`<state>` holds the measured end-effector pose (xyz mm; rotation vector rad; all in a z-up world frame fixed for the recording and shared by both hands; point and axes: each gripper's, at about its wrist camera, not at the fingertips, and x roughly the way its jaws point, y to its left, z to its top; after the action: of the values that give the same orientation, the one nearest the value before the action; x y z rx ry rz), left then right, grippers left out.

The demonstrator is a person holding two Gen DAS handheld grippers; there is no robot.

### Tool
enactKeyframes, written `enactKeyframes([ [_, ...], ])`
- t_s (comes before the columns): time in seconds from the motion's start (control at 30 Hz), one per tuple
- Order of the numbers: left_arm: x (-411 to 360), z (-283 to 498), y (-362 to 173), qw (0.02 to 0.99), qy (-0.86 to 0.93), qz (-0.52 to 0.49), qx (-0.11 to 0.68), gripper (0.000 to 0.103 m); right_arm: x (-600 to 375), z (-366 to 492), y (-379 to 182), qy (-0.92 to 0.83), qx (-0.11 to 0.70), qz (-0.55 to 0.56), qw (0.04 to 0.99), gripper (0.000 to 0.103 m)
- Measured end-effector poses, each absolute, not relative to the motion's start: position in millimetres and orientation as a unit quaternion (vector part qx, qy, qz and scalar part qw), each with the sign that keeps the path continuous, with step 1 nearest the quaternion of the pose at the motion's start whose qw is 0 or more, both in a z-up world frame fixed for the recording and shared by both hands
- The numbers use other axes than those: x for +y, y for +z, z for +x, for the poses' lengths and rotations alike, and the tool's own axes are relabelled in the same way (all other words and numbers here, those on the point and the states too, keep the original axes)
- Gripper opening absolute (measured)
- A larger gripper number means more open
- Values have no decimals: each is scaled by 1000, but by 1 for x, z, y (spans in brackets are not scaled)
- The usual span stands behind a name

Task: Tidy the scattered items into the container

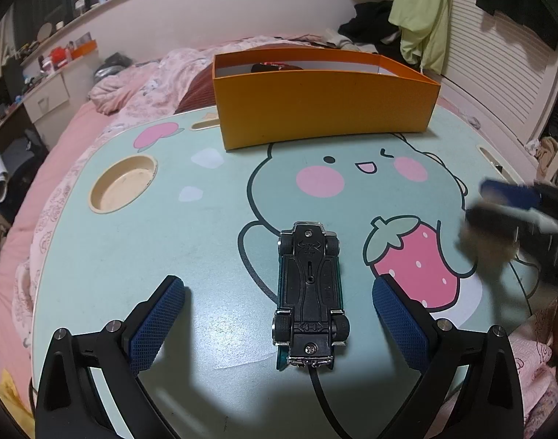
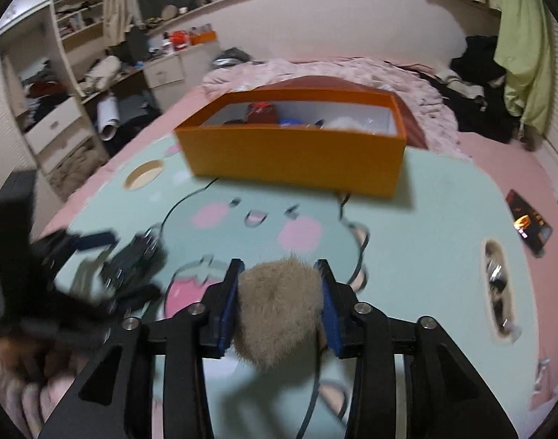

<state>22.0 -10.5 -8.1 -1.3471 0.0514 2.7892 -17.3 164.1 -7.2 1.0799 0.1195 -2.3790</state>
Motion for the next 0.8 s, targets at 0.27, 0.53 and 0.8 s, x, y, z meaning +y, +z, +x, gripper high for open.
enactKeyframes([
  [0.27, -9, 24, -4, 23, 900, -434, 19, 103, 170, -18, -28, -894, 35, 406, 184, 86],
  [0.53, -9, 24, -4, 23, 901, -434, 19, 103, 166, -17, -29, -896, 54, 406, 172, 86],
  [0.8, 5, 30, 5, 51, 910, -409, 48, 27, 153, -1, -29, -904, 96, 373, 187, 38],
])
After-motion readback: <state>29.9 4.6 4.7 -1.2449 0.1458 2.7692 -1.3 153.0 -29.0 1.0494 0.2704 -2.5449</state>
